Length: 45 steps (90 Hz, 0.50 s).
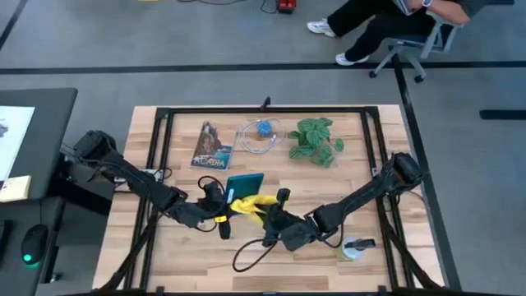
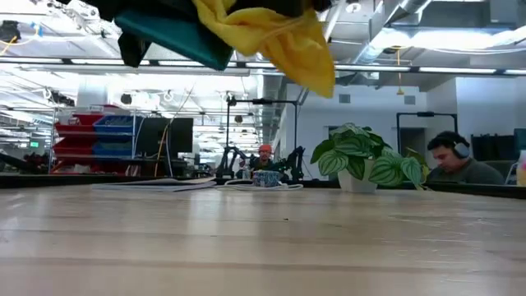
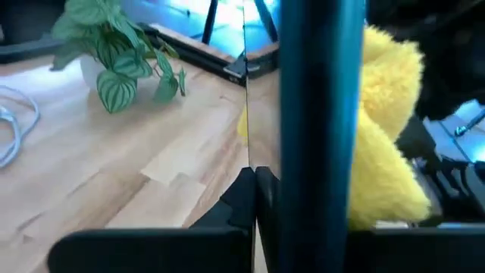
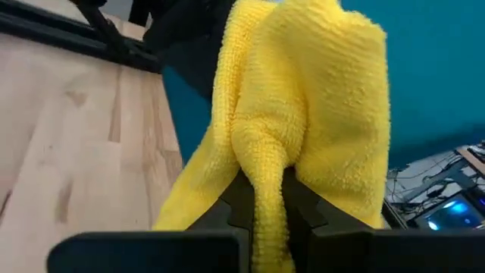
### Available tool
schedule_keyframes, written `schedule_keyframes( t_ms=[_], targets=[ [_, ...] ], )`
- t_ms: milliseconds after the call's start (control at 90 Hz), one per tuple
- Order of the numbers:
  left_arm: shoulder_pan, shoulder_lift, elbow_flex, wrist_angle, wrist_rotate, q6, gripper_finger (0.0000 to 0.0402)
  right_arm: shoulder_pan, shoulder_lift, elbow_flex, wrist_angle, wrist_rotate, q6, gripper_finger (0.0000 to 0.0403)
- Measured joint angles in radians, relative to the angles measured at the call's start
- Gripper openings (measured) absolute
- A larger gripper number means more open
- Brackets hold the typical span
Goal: Clean tablet
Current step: Wipe the back of the tablet using microfiber towel
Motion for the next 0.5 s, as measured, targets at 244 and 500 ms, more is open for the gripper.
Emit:
schedule_keyframes(
  t_ms=[244, 500],
  targets=[
    [0.0, -0.001, 0.0, 0.106, -0.047, 0.076, 0.0011, 0.012, 0.001, 0.0, -0.021, -0.001, 0.079, 0.0013],
    [-0.001, -0.003, 0.002, 0.173, -0.051, 0.118, 0.0011, 0.032, 0.004, -0.002, -0.021, -0.003, 0.096, 0.0013]
  ],
)
